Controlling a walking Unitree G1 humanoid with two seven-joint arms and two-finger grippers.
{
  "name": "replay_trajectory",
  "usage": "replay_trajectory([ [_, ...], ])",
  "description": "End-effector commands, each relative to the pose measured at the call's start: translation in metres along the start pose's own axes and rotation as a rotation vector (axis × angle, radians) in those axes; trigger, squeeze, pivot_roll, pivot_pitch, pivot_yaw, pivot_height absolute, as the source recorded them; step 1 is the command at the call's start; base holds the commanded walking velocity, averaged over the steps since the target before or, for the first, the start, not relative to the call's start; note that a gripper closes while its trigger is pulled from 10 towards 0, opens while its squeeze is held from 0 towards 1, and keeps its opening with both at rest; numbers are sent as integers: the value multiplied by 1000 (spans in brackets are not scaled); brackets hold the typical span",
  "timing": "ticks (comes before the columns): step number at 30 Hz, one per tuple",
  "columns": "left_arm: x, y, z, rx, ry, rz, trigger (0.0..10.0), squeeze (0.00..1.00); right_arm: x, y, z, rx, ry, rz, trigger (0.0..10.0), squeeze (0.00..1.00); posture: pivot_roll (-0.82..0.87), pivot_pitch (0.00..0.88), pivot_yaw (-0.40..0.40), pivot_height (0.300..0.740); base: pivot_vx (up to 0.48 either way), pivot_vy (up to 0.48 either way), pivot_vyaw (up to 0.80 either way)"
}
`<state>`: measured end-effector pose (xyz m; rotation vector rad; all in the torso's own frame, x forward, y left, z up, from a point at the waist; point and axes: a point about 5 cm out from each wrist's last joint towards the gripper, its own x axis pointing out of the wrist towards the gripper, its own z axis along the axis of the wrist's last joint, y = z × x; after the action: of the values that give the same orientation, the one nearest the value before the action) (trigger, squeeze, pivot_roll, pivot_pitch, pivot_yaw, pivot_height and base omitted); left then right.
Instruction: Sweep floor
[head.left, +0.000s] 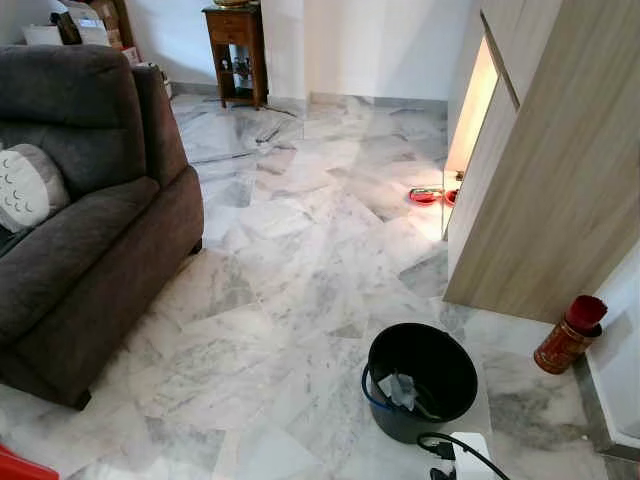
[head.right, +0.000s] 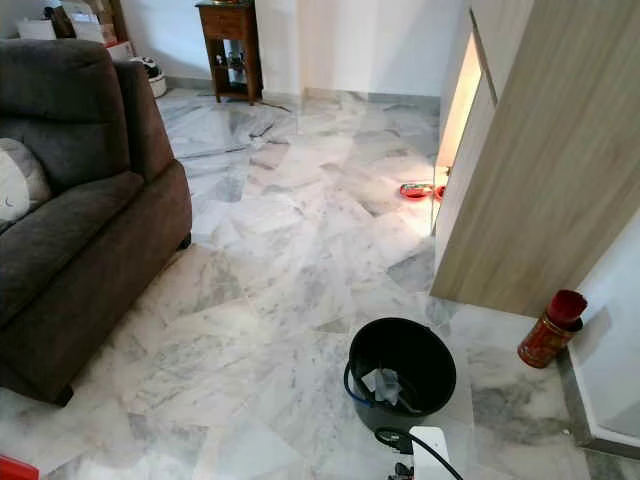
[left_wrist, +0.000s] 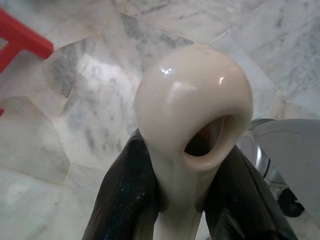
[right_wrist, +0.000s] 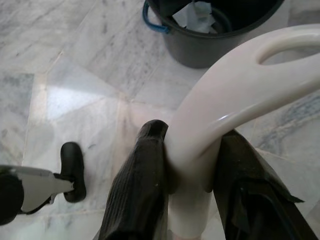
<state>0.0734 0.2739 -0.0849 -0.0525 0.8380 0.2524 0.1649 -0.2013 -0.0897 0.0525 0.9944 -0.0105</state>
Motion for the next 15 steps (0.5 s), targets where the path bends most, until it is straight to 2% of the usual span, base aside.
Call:
replay_trajectory([
  [1,-1,-1,0,-5,-11,-17,10000,0,1,-3,10,-2,-45,-22,10000,0,48,0,13,740,0,0,0],
  [2,0,-3,1,15,-17,-42,10000,0,2,-2,22,-24,-85,-29,10000,0,48,0,11,740,0,0,0],
  [3,0,-3,1,15,-17,-42,10000,0,2,-2,22,-24,-85,-29,10000,0,48,0,11,740,0,0,0],
  [5,0,-4,3,27,-35,-54,10000,0,3,1,40,-94,-153,-17,10000,0,48,0,7,740,0,0,0],
  [6,0,-4,3,27,-35,-54,10000,0,3,1,40,-94,-153,-17,10000,0,48,0,7,740,0,0,0],
  [8,0,-4,5,16,-52,-46,10000,0,3,7,68,-259,-262,4,10000,0,49,0,2,740,0,0,0],
  [10,0,-5,5,17,-54,-46,10000,0,3,9,74,-312,-283,12,10000,0,48,0,0,740,0,0,0],
  [11,0,-5,5,16,-56,-49,10000,0,3,11,80,-380,-300,21,10000,0,47,0,-2,740,0,0,0],
  [15,0,-6,5,19,-59,-53,10000,0,3,12,87,-395,-320,20,10000,0,47,0,-4,740,0,0,0],
])
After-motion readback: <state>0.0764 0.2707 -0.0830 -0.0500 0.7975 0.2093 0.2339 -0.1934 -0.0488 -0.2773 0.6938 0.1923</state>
